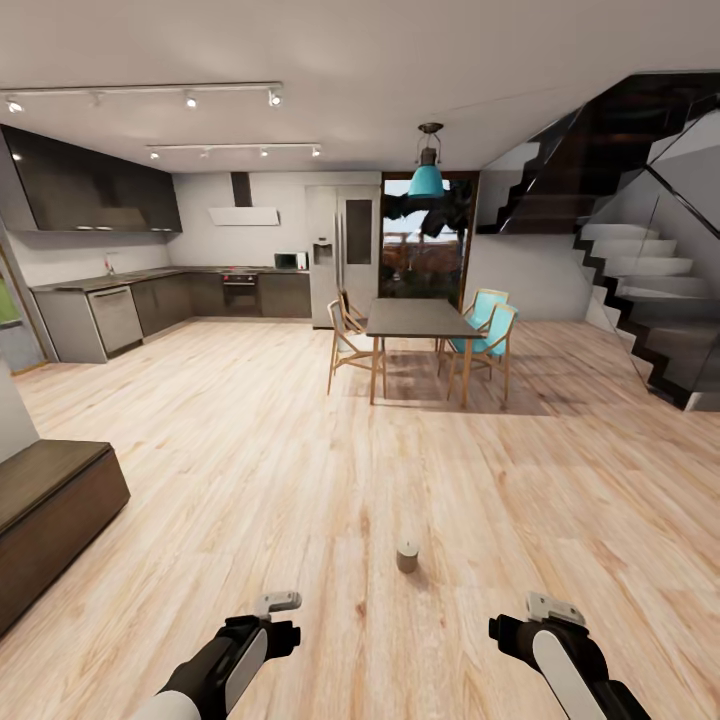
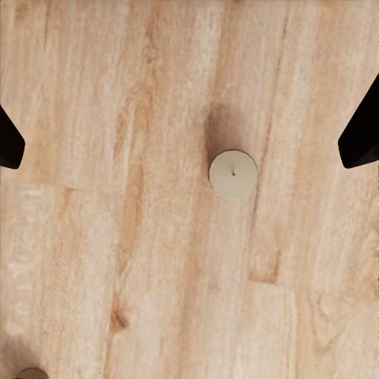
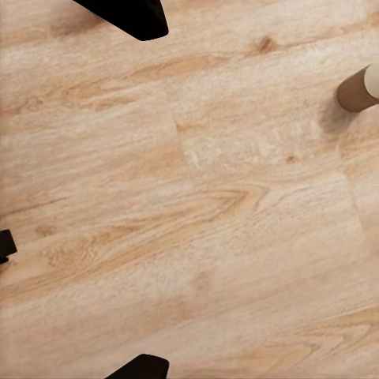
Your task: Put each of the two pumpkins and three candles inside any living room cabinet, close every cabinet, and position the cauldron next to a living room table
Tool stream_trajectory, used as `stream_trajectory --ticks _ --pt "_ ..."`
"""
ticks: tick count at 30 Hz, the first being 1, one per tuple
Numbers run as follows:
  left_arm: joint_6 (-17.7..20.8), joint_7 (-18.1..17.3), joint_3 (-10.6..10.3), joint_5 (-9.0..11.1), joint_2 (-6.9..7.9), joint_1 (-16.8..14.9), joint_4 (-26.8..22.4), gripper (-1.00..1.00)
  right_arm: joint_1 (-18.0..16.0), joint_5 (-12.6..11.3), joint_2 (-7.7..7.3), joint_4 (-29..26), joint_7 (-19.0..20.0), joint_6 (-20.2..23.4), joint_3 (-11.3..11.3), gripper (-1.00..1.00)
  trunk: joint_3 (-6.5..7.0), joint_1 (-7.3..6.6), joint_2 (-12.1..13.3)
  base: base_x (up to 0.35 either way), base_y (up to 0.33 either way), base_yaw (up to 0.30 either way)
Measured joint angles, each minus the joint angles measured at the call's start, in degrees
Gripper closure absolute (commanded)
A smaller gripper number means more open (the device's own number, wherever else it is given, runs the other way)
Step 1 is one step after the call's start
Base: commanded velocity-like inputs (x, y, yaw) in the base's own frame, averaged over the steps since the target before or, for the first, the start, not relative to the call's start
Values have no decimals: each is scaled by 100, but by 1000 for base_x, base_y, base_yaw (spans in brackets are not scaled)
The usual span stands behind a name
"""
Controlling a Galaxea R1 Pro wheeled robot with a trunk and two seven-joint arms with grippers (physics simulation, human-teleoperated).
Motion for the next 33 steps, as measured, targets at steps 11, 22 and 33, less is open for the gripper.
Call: stream_trajectory --ticks 11,22,33 --pt "8 167 1 17 0 0 6 -100 0 0 4 -6 22 -3 0 -100 -107 131 -239 0 -2 0" --pt "11 174 0 48 0 0 1 -100 0 -4 3 -7 36 -9 1 -100 -234 286 -522 0 0 0" --pt "11 175 9 78 0 0 -20 -100 0 -9 0 -10 45 -9 0 -100 -341 417 -761 0 0 0"
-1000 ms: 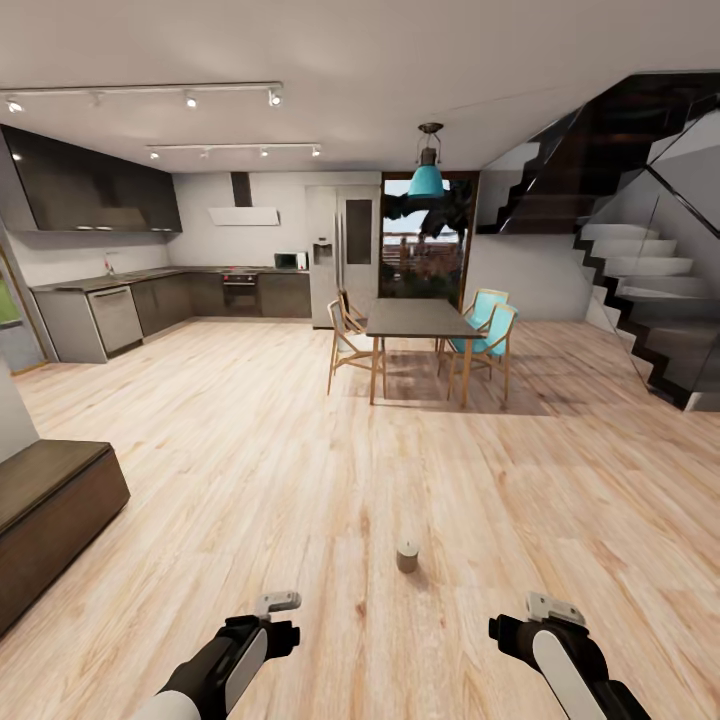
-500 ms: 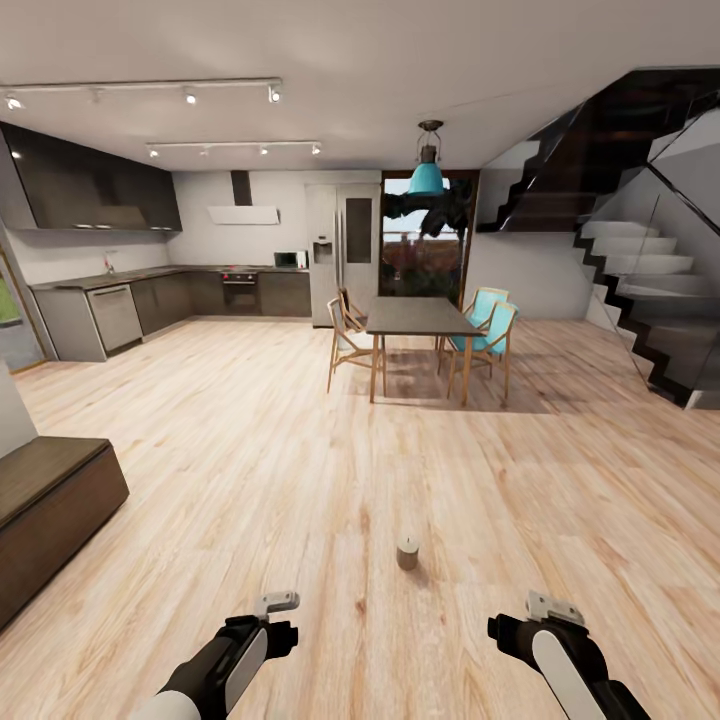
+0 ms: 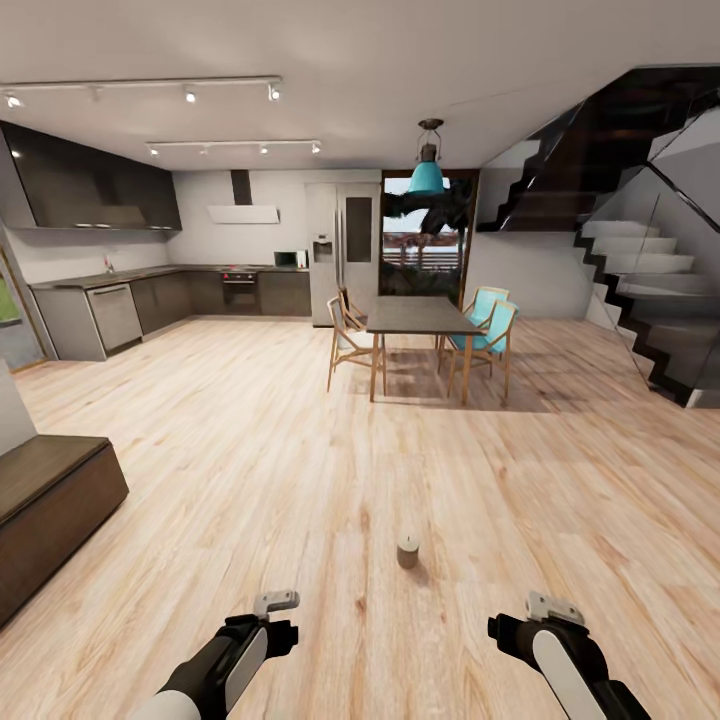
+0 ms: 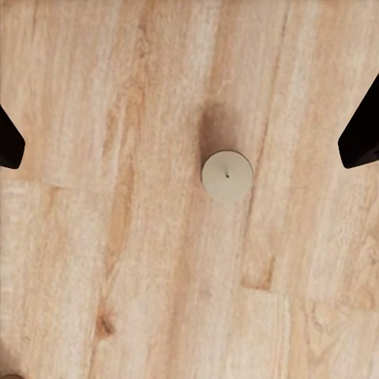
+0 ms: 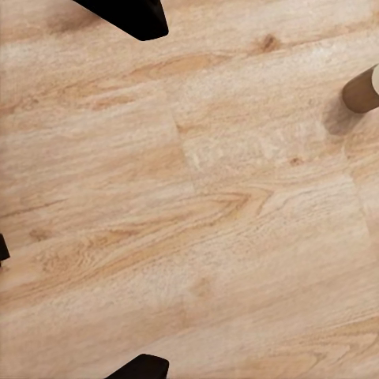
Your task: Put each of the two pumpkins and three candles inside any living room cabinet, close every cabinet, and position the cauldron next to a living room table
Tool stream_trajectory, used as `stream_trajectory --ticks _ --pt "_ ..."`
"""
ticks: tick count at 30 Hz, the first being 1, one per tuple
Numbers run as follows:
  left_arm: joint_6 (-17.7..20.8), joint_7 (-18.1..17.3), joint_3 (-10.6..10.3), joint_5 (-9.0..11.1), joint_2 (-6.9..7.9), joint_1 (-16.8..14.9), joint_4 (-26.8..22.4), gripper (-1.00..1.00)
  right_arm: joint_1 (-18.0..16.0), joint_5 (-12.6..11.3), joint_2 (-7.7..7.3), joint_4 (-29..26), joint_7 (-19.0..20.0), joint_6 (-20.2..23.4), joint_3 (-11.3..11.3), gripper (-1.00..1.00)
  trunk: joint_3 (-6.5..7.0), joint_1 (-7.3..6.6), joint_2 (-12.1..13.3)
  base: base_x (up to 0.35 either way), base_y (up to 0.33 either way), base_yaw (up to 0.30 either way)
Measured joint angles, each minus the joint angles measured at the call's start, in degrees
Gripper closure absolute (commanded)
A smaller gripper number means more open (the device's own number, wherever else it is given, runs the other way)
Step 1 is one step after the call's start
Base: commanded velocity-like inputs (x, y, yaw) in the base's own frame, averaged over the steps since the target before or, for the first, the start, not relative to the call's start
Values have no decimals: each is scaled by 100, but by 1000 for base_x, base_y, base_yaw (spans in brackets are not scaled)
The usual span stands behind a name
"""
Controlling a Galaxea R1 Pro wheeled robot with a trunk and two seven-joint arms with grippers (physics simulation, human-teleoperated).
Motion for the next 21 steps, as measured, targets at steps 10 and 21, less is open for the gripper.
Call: stream_trajectory --ticks 10,21 --pt "0 -1 -5 -33 0 0 19 -100 6 -7 8 -143 -1 0 10 -100 -180 220 -401 0 0 0" --pt "0 4 -2 -37 6 0 25 -100 39 -51 29 -1141 -28 0 31 -100 -377 461 -843 0 0 0"
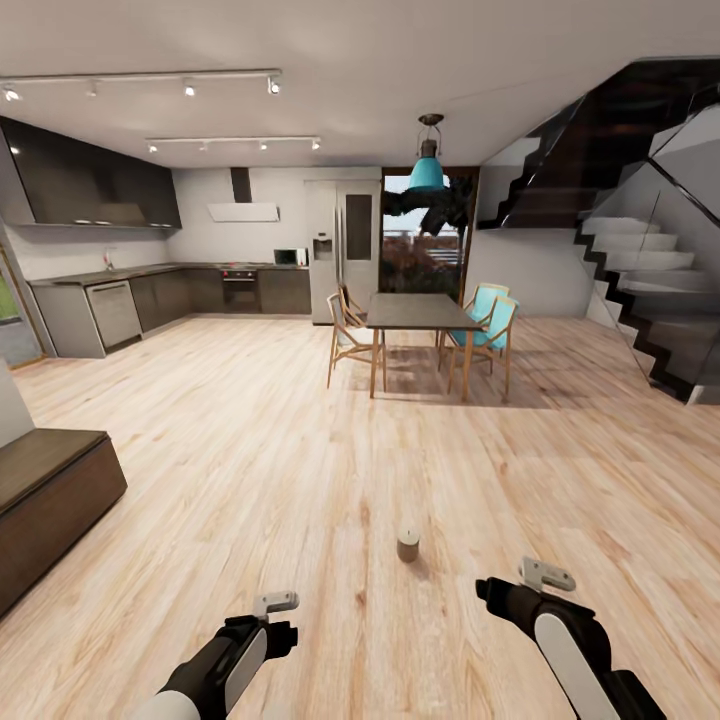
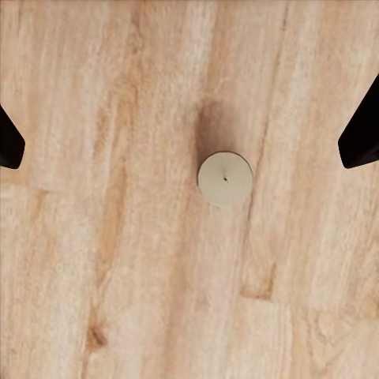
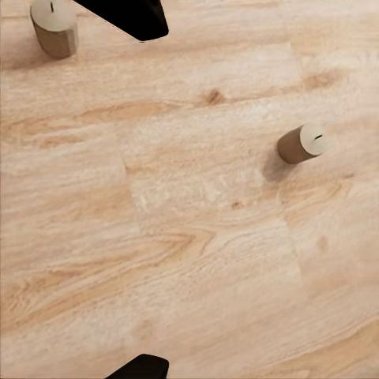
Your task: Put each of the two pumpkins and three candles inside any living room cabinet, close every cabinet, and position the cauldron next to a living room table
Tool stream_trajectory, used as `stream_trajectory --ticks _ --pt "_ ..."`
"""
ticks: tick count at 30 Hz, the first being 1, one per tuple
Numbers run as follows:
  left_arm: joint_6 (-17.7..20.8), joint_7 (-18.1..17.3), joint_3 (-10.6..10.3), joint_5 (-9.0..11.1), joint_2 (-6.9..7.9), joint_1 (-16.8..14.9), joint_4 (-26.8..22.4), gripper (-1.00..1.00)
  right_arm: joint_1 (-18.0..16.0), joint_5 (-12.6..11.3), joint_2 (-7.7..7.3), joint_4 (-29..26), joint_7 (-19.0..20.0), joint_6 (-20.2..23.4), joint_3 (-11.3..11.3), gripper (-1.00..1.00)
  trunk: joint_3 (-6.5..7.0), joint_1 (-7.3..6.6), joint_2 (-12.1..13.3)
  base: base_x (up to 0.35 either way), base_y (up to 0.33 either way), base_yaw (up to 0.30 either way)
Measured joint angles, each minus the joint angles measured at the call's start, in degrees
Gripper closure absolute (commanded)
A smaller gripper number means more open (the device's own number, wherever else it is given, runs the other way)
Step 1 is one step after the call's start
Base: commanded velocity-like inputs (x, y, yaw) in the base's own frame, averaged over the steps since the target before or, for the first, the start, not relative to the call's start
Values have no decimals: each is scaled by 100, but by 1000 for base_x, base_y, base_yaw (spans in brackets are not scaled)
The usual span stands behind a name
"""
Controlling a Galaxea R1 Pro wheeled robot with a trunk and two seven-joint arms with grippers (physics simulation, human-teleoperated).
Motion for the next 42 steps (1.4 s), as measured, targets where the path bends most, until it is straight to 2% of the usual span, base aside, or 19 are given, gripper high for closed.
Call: stream_trajectory --ticks 21,28,42 --pt "-96 135 29 -5 60 15 18 -100 -3 -22 40 -103 18 2 11 -100 -377 461 -842 0 0 0" --pt "-105 123 27 -5 64 17 19 -100 -3 -24 41 -97 26 0 135 -100 -503 615 -1123 0 0 0" --pt "-140 116 24 -4 64 17 18 -100 -3 -22 32 -99 26 -7 161 -100 -754 923 -1685 0 0 0"
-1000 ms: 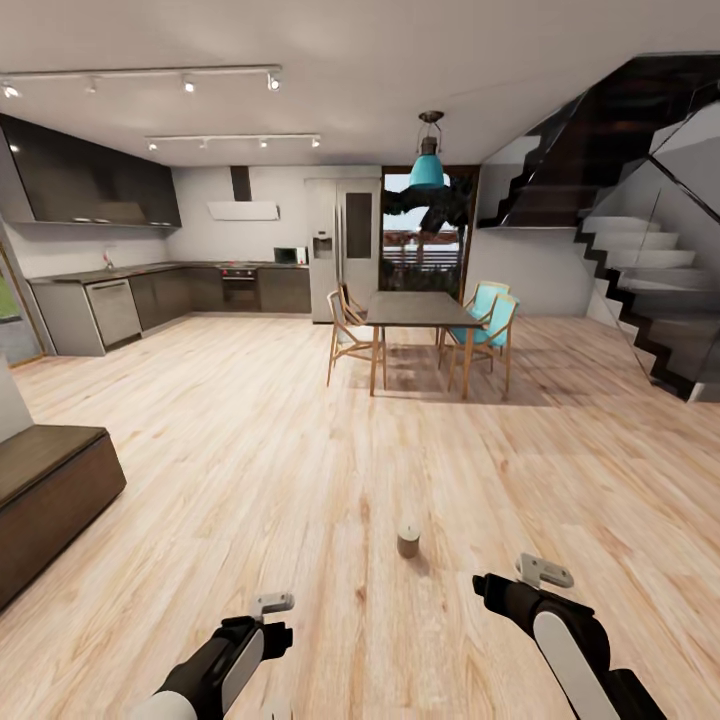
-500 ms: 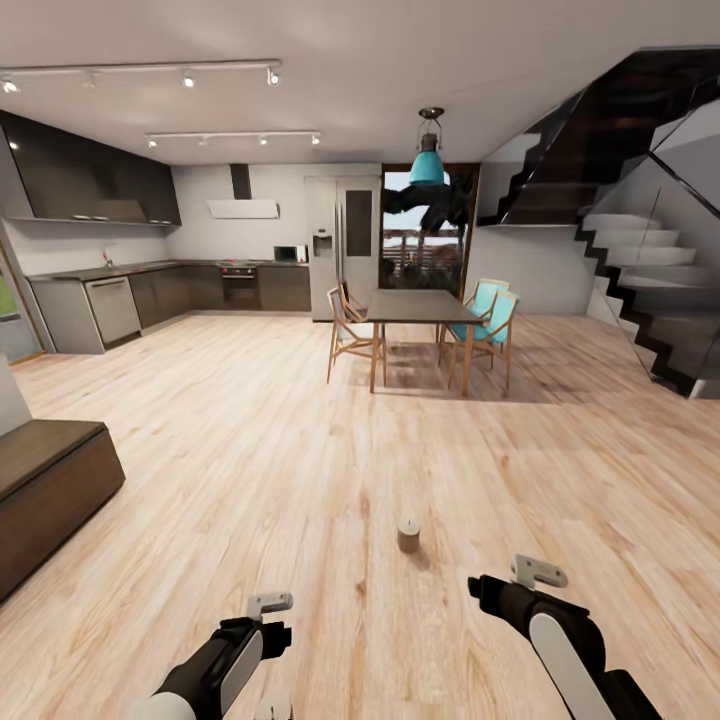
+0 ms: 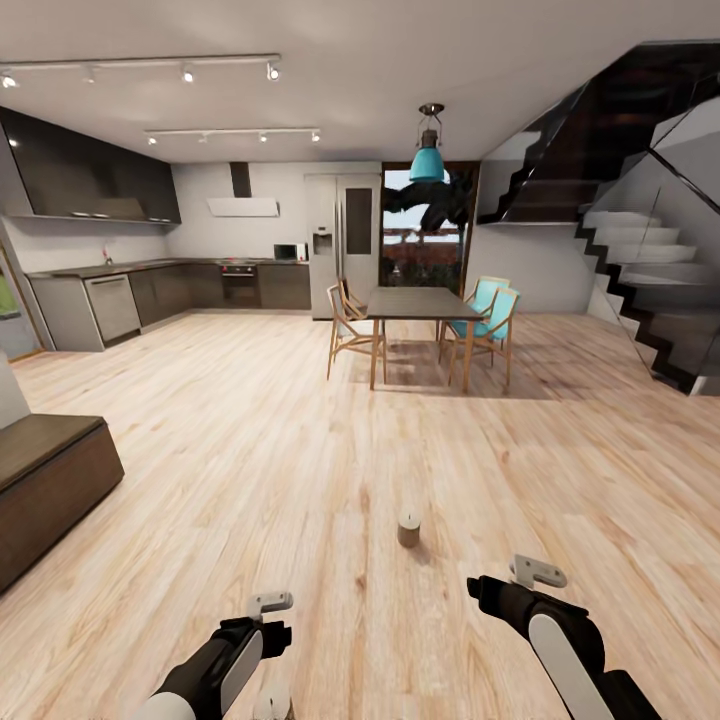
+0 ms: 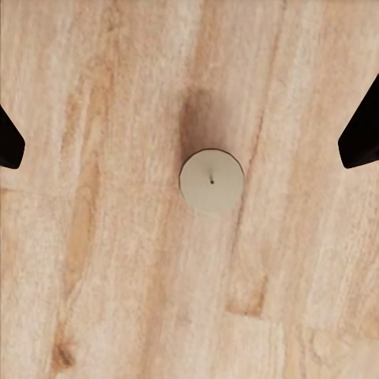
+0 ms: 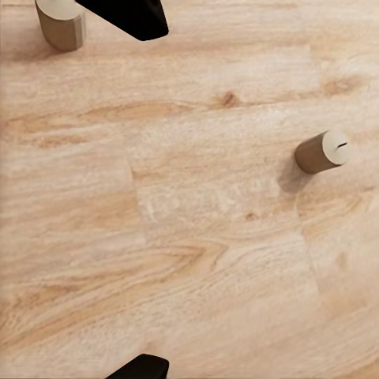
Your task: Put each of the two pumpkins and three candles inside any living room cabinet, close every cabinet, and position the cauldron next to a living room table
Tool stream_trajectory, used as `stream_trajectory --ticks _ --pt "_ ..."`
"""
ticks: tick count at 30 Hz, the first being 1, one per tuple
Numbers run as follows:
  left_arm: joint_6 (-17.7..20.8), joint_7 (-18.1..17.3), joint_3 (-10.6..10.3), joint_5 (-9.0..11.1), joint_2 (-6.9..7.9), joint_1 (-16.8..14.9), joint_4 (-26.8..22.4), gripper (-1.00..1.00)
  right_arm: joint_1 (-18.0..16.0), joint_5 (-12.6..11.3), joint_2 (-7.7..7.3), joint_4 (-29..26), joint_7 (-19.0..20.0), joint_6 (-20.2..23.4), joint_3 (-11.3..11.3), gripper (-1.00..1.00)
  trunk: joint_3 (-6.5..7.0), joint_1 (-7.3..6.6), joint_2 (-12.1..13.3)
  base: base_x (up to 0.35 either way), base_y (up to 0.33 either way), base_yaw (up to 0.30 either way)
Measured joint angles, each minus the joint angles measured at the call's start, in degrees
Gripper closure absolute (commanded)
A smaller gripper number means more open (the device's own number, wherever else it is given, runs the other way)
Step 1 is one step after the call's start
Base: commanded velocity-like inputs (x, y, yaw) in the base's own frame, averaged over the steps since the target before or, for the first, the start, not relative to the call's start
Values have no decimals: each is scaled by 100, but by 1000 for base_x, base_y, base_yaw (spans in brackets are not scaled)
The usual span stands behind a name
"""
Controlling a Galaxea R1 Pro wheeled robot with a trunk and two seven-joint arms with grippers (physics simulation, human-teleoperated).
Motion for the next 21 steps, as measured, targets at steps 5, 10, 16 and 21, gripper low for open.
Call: stream_trajectory --ticks 5,10,16,21 --pt "-5 2 5 -3 0 0 1 -100 0 0 0 -4 0 5 4 -100 -90 110 -201 0 0 0" --pt "-9 0 5 19 2 0 1 -100 0 0 2 -10 0 6 6 -100 -180 220 -401 0 0 0" --pt "-10 -9 6 26 8 0 1 -100 0 0 8 -13 0 6 17 -100 -287 352 -642 0 0 14" --pt "-204 -17 7 13 9 1 -1 -100 -1 1 9 -12 0 6 22 -100 -369 461 -842 0 0 170"
